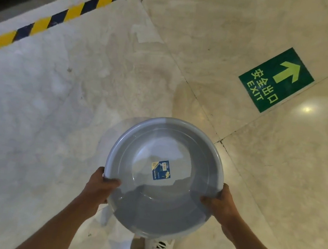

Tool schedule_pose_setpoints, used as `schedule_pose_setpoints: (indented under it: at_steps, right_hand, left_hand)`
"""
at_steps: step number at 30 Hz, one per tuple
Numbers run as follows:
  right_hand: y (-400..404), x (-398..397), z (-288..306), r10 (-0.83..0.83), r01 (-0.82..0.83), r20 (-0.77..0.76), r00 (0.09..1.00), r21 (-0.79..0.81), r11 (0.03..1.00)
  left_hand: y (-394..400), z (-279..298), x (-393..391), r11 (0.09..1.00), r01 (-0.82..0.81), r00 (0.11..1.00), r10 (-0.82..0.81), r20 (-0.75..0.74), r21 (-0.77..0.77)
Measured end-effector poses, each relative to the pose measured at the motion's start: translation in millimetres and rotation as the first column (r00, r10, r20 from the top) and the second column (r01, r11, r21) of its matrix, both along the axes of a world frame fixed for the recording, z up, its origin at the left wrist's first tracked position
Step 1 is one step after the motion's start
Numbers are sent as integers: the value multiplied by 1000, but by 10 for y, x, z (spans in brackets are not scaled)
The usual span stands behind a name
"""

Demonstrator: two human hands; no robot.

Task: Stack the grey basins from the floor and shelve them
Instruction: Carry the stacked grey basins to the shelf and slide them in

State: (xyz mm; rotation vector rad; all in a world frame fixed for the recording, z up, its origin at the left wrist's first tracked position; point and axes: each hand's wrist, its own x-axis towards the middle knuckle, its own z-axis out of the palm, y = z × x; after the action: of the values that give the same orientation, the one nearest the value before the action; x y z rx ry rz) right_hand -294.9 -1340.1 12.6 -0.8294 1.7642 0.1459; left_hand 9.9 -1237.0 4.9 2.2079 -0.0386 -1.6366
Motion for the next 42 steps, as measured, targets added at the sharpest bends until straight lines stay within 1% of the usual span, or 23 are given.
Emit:
schedule_pose_setpoints:
  at_steps: [4,7,10,13,16,22,24,26,28,32,36,39,42]
  right_hand:
    - [-109,31,114,5,-4,7,1000,-54,999]
    - [-211,91,353,25,-21,50,998,-87,996]
    - [-327,202,753,49,-38,79,996,-137,990]
    - [-499,403,1302,50,-36,67,997,-191,981]
    - [-717,629,1950,56,-36,67,996,-263,964]
    - [-1011,1163,3536,178,-127,92,980,-398,909]
    - [-1021,1412,4139,139,-79,91,986,-478,875]
    - [-1004,1700,4811,61,29,147,987,-545,838]
    - [-949,1925,5376,74,58,209,975,-560,827]
    - [-878,2324,6438,110,125,375,920,-548,827]
    - [-815,2587,7206,174,173,489,855,-586,792]
    - [-780,2775,7795,215,228,561,799,-614,756]
    - [-791,2938,8289,310,202,586,749,-647,735]
  left_hand:
    - [-79,167,55,998,-11,999,8,-50,-62]
    - [-125,407,170,997,-7,999,3,-51,-74]
    - [-164,774,291,993,-14,1000,12,-19,-116]
    - [-249,1329,417,986,-23,998,32,48,-167]
    - [-331,1992,604,979,-41,987,71,142,-201]
    - [-378,3567,1166,960,-26,967,95,237,-278]
    - [-371,4142,1390,953,-34,956,118,267,-302]
    - [-375,4760,1642,938,-61,949,161,270,-342]
    - [-304,5316,1866,919,-84,947,194,256,-386]
    - [-158,6417,2203,842,-92,928,266,260,-532]
    - [51,7382,2408,753,-59,914,305,268,-655]
    - [184,8006,2506,685,-91,897,372,239,-723]
    - [302,8478,2602,610,-103,869,440,228,-786]
